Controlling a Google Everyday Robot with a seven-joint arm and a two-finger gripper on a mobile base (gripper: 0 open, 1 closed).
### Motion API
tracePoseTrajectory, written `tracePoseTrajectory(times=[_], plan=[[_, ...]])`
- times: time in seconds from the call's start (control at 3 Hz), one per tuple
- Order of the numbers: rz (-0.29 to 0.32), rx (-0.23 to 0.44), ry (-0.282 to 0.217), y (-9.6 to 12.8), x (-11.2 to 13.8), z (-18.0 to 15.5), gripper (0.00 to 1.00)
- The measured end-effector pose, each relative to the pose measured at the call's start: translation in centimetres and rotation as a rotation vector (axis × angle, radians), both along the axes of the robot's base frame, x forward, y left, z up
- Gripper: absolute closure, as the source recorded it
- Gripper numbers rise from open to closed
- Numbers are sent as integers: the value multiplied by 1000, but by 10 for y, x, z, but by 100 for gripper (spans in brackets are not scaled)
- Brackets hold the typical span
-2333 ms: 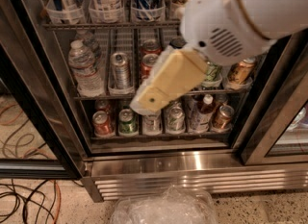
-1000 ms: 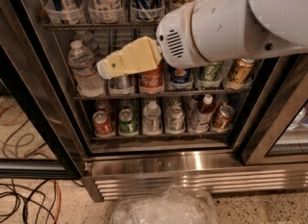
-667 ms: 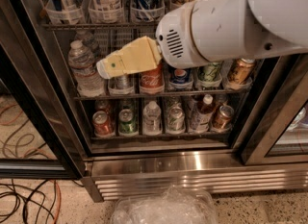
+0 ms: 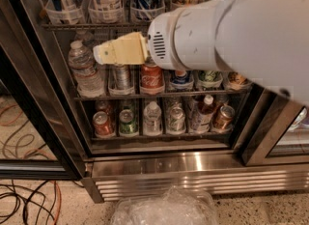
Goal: Pick pepsi can from top shelf of fridge
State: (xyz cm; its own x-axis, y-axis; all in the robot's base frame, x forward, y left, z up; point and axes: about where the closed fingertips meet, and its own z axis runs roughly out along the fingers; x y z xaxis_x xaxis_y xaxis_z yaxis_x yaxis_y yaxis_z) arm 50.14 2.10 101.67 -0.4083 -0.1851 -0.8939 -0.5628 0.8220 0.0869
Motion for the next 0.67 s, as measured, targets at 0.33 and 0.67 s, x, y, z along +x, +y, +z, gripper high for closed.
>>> tracePoseTrajectory(times=[0.33, 0.67], plan=[[-106, -13, -73, -13, 0, 5, 0], [-200, -50, -110, -24, -15, 22, 0]])
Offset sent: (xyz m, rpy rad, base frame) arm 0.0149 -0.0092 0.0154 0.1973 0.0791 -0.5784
